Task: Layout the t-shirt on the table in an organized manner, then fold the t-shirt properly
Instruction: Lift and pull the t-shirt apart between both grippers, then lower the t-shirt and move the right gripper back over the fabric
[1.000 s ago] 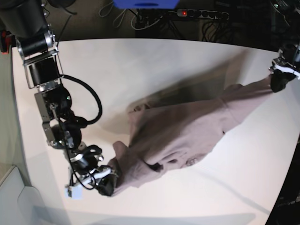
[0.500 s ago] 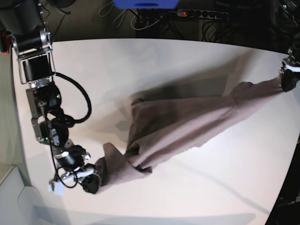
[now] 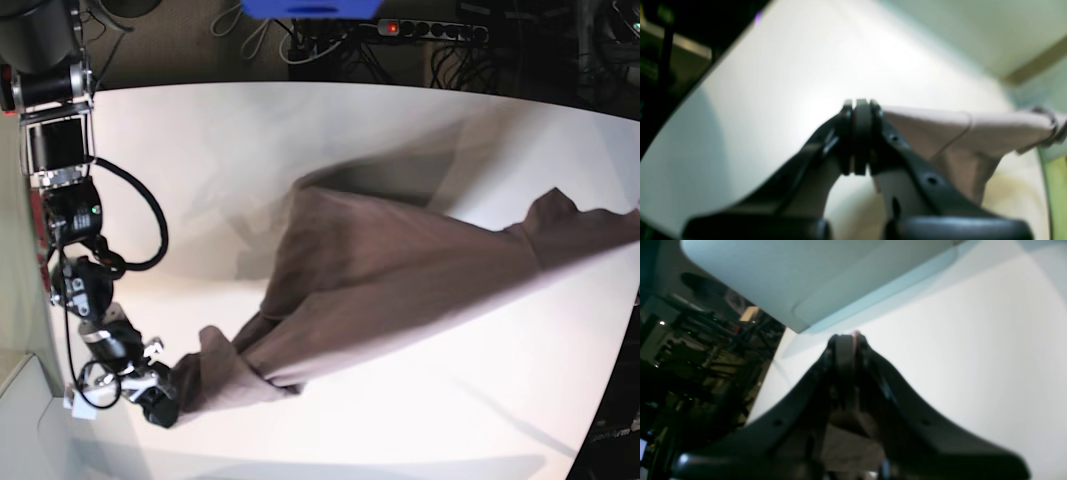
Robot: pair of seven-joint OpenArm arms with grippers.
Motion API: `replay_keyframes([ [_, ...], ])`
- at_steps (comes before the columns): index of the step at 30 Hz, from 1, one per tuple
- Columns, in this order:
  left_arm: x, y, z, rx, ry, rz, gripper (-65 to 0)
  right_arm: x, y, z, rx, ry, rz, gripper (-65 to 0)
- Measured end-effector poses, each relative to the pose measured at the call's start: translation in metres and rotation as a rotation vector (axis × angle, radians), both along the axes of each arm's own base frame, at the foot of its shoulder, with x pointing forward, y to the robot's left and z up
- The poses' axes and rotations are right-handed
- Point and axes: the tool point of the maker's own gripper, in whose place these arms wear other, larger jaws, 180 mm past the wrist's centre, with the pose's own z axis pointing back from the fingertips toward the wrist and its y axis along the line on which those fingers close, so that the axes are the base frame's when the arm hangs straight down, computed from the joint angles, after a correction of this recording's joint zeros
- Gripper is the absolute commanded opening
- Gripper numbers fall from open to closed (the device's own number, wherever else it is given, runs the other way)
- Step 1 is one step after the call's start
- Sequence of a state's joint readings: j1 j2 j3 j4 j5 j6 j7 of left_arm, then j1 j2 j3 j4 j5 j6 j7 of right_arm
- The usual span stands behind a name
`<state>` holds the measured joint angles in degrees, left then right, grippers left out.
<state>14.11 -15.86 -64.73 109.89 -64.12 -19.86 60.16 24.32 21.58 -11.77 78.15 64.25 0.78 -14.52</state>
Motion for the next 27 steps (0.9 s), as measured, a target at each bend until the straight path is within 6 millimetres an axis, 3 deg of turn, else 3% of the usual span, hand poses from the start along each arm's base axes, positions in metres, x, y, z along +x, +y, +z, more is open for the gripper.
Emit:
replay_keyframes([
  [3, 0.016, -0.008, 0.005, -0.012, -0.033, -0.028, -64.7, 0.004, 0.022, 0.009, 0.059, -0.022, 0.022, -65.0],
  [6, 0.028, -0.005, -0.001, 0.009, -0.010, -0.011, -64.7, 0.008, 0.039, 0.011, 0.102, -0.022, 0.039, -65.0],
  [12, 0.031, 0.035, -0.046, -0.035, 0.131, 0.079, -64.7, 0.036, 0.066, -0.007, 0.184, 0.053, 0.035, -65.0],
  [17, 0.023, 0.078, -0.044, -0.051, 0.134, 0.164, -64.7, 0.044, 0.114, -0.024, 0.119, 0.124, 0.133, -65.0],
  [22, 0.027, 0.102, -0.032, -0.055, 0.113, 0.197, -64.7, 0.045, 0.162, -0.010, 0.020, 0.098, 0.256, -64.5],
  [27, 0.027, 0.105, -0.030, -0.044, 0.118, 0.196, -64.7, 0.033, 0.196, -0.014, -0.021, 0.099, 0.335, -50.3],
])
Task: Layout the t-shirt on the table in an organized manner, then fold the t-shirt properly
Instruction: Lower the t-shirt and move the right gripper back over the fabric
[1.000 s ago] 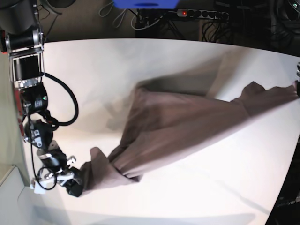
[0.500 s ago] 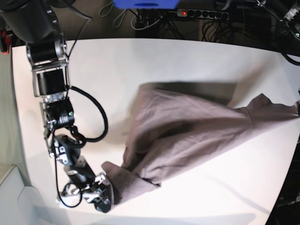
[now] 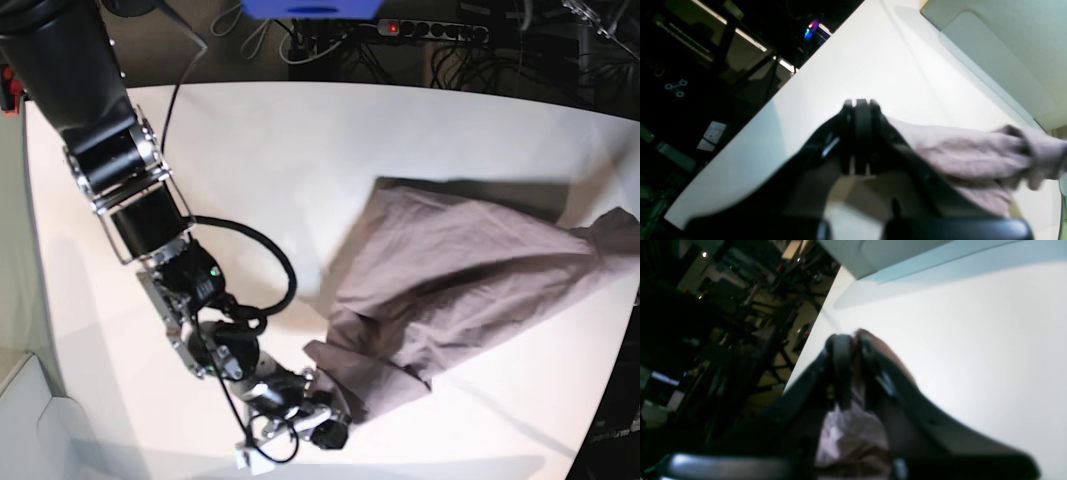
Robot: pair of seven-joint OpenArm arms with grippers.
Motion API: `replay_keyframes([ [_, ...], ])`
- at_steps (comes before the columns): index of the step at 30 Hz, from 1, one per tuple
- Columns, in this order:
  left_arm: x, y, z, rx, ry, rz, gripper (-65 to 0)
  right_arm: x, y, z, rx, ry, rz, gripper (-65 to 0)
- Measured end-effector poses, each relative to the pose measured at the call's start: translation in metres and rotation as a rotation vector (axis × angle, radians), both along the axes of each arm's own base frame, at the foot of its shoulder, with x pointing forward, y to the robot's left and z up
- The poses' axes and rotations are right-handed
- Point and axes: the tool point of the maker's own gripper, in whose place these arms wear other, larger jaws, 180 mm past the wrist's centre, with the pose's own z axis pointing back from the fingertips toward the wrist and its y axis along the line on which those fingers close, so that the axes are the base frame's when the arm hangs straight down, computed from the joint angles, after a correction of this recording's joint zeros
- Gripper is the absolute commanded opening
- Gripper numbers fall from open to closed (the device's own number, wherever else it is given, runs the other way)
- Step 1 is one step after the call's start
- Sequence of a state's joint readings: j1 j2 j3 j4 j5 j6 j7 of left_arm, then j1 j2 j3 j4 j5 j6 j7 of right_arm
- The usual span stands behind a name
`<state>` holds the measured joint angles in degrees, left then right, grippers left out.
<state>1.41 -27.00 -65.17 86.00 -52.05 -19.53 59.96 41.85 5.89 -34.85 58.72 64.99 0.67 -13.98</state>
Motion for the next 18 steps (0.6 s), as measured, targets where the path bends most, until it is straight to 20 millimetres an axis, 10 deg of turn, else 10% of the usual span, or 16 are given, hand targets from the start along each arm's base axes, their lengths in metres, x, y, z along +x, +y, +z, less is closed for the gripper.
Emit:
replay_keyframes([
  [5, 0.000, 0.001, 0.000, 0.001, 0.002, 0.000, -64.7, -0.009, 0.008, -0.014, -0.038, 0.018, 0.035, -36.9],
  [12, -0.008, 0.008, -0.030, -0.075, 0.053, 0.025, -64.7, -0.032, 0.004, -0.032, -0.033, 0.044, 0.055, -35.9],
  [18, -0.012, 0.017, -0.047, -0.132, 0.078, 0.049, -64.7, -0.090, 0.004, -0.105, -0.033, 0.208, 0.087, -35.9],
])
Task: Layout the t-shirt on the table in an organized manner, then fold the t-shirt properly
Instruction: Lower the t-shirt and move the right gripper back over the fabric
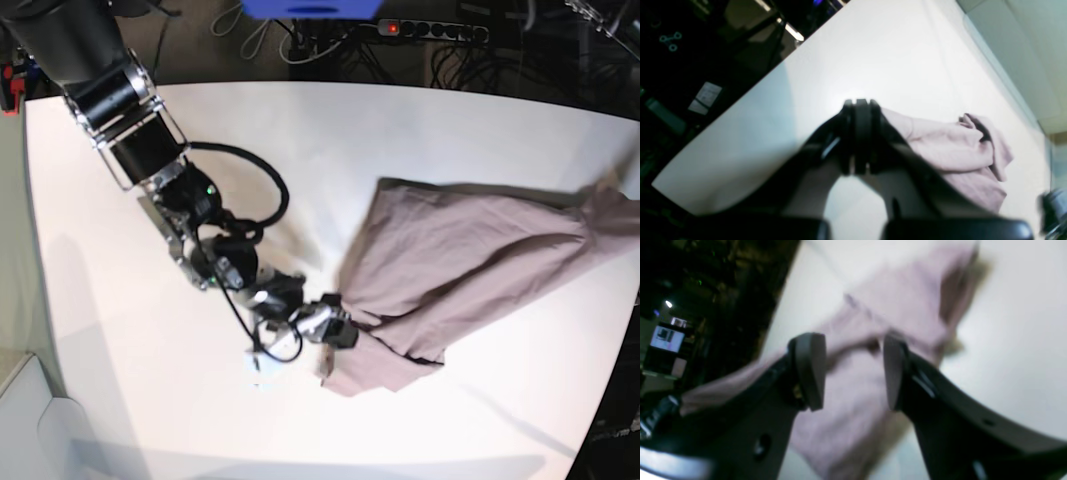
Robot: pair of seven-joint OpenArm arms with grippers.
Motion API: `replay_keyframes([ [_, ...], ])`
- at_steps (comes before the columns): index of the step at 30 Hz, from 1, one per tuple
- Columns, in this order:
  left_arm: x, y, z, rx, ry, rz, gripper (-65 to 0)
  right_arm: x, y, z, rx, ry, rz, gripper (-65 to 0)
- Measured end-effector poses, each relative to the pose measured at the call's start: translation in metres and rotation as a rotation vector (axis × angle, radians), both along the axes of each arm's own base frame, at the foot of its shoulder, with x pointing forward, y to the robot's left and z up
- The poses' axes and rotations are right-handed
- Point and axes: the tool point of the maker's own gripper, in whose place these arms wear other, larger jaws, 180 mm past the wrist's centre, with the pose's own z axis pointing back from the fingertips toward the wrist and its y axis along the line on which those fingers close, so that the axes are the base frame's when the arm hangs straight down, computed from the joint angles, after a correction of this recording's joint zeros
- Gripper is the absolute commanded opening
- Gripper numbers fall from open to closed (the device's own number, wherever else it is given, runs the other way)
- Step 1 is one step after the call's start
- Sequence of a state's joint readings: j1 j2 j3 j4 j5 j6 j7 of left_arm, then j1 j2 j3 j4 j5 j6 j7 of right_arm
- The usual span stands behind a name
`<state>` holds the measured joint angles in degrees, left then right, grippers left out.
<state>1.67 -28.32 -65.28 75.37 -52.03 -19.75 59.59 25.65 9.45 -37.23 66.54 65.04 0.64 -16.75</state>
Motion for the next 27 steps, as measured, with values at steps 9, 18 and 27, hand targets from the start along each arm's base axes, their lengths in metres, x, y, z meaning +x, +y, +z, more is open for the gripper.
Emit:
replay_keyframes([
  [9, 0.000, 0.000, -0.001, -0.006, -0.003, 0.004, -64.7, -0.063, 0.022, -0.057, 0.045, 0.164, 0.015, -35.9],
  [18, -0.002, -0.014, -0.019, -0.052, 0.006, 0.001, -64.7, -0.100, 0.086, -0.082, 0.039, 0.255, 0.134, -36.2],
  [27, -0.010, -0.017, -0.027, -0.065, 0.024, 0.005, -64.7, -0.086, 0.066, -0.066, 0.026, 0.191, 0.126, -35.9],
])
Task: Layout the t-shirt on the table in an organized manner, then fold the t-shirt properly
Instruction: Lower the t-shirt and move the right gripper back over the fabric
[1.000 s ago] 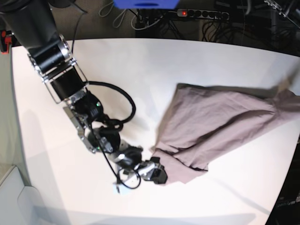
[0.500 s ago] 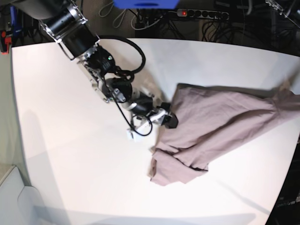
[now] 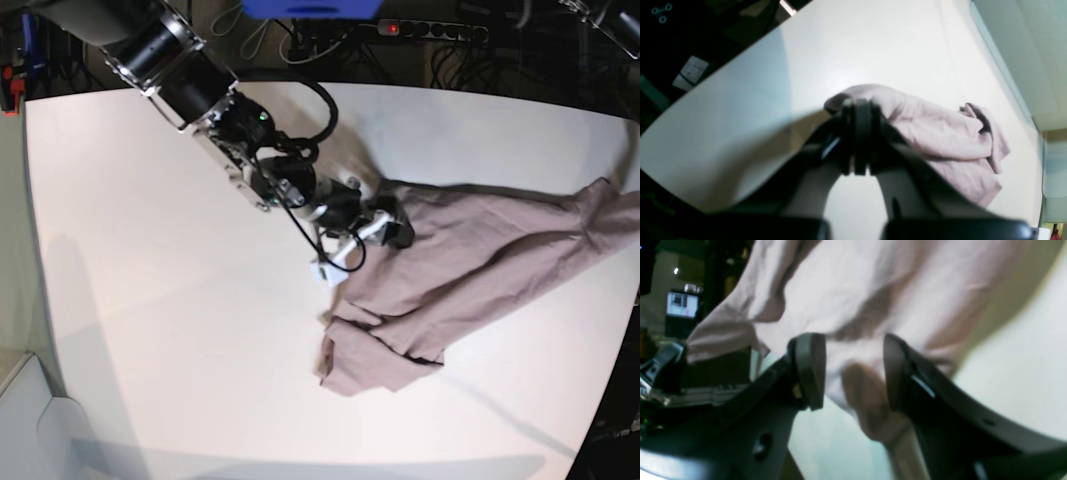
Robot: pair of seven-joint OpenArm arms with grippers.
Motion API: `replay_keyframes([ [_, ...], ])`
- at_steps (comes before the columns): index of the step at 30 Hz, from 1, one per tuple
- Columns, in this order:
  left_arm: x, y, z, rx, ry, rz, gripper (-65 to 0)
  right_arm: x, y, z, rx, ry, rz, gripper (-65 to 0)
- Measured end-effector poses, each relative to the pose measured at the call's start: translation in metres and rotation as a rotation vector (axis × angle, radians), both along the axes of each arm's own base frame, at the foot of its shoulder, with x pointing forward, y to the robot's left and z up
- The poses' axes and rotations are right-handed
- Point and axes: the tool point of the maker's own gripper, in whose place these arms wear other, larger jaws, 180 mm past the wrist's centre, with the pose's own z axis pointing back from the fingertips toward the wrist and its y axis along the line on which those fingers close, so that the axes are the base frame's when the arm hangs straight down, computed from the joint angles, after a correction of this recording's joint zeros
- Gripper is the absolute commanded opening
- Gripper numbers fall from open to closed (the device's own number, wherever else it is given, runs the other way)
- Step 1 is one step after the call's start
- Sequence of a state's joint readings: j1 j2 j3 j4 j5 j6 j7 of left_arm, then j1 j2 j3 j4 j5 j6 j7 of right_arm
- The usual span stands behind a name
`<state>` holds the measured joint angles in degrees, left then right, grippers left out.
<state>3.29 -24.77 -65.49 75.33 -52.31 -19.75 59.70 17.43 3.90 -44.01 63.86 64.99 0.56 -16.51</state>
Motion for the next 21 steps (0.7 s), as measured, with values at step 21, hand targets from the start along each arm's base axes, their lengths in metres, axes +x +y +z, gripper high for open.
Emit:
replay_keyframes([
  [21, 0.002, -0.002, 0.000, -0.003, -0.003, -0.006, -64.7, 0.007, -0.032, -0.025, -0.056, 0.022, -0.059, -36.1],
])
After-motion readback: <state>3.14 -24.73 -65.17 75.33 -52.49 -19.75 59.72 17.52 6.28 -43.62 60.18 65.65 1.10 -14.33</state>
